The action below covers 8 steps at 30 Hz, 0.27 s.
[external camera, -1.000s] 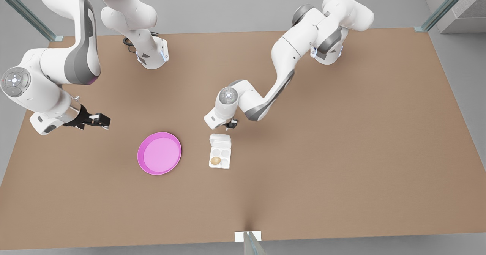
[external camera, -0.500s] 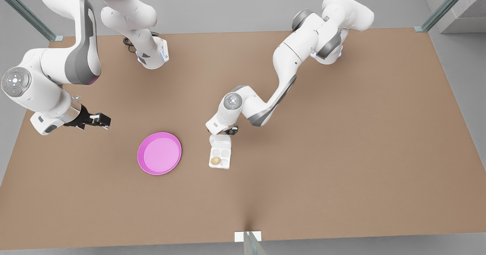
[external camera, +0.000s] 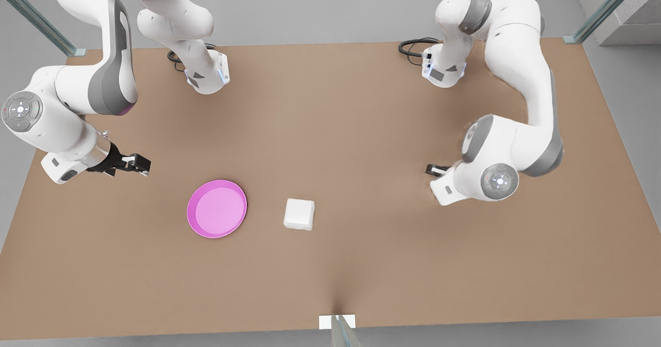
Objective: Pack egg into the box and close the box lid
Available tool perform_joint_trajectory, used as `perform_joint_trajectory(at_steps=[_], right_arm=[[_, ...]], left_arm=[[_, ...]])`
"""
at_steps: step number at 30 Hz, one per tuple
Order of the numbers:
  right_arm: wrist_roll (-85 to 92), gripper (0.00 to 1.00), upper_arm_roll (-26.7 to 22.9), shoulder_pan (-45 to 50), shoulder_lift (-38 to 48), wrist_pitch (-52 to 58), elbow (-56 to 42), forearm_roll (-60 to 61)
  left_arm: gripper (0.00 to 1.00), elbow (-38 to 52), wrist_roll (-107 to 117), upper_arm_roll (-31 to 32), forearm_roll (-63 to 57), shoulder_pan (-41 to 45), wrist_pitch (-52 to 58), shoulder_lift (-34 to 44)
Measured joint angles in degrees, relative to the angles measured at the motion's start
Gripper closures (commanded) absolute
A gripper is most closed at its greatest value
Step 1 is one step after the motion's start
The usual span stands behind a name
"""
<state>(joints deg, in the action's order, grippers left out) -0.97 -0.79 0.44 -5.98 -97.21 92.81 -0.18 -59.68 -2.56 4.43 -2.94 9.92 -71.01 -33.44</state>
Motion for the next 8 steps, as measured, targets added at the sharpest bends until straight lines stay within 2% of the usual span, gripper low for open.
perform_joint_trajectory(at_steps=[3, 4, 5, 8], right_arm=[[0.0, 0.0, 0.0, 0.0, 0.0, 0.0, 0.0, 0.0], [0.0, 0.0, 0.0, 0.0, 0.0, 0.0, 0.0, 0.0], [0.0, 0.0, 0.0, 0.0, 0.0, 0.0, 0.0, 0.1], [-0.2, 0.0, 0.0, 0.0, 0.0, 0.0, 0.0, 0.1]], left_arm=[[0.0, -0.1, 4.6, -3.6, -1.6, -0.1, 0.0, 2.8], [0.0, -6.2, 6.7, -3.6, -1.9, -0.2, -3.5, 8.3], [0.0, -18.9, 9.3, -3.6, -2.1, -0.2, -15.6, 17.0], [0.0, -19.8, 9.6, -3.5, -1.1, -0.2, -15.5, 17.9]])
